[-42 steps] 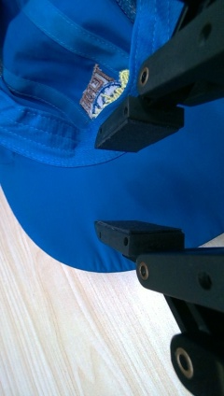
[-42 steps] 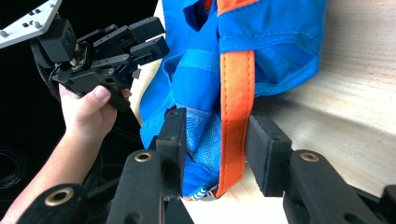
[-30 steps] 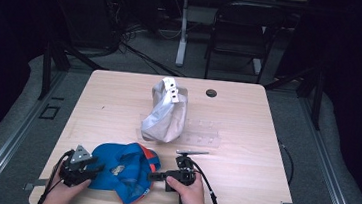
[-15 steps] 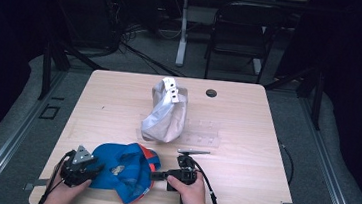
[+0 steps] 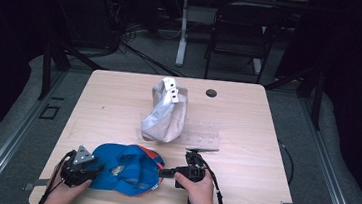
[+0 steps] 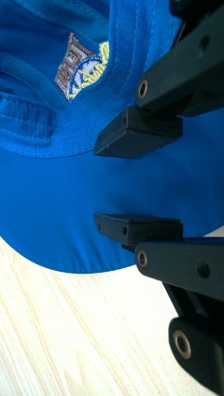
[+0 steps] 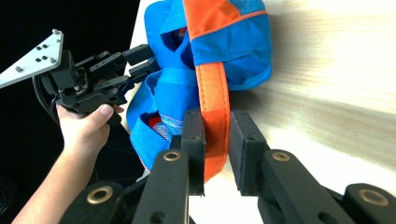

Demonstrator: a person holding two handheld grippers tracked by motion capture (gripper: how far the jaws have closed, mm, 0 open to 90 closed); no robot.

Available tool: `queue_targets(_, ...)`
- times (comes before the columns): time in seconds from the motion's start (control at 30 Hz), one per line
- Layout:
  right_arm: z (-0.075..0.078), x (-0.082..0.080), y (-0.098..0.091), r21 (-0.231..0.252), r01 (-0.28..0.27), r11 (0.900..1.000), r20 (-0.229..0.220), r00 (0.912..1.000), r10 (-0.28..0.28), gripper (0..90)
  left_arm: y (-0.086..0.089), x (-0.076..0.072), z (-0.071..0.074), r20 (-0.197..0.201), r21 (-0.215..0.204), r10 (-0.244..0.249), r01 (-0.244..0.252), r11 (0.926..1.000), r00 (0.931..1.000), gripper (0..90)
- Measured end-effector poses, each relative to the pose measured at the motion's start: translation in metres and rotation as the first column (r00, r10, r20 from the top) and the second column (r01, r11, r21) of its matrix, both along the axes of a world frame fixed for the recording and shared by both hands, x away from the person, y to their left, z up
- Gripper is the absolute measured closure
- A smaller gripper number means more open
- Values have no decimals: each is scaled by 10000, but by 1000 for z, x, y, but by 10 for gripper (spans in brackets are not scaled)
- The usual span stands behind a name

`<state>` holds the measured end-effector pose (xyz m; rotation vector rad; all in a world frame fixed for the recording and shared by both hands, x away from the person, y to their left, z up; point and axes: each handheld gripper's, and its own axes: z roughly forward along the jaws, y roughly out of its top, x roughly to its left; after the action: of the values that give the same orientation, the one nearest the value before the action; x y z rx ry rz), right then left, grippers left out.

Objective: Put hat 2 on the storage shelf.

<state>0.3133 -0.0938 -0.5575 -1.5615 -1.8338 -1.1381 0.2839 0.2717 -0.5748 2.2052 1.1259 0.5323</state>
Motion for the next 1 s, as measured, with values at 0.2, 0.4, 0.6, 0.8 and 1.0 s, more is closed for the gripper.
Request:
queue_targets(0.2,4,2,-3,69,23,10000,-189,9998,-22,778,1,0,1,-36,52,50,-50,10000,10000,612)
queue_targets(0.4,19,7,-6,-107,-49,9999,-205,9998,46,779,7,-2,8,280,-569,416,-400,9976,9987,581)
queue_targets(0.6,33,10,-10,-70,-186,9998,-385,9991,183,779,11,-3,10,435,-727,594,-561,9958,9973,577)
queue_targets(0.8,49,10,-14,504,390,9980,-490,9981,-365,780,11,-3,10,451,-736,605,-571,9957,9971,570)
queue_targets(1.0,68,14,-33,-15,-434,9991,-447,9981,433,781,11,-3,10,434,-757,644,-610,9953,9970,562)
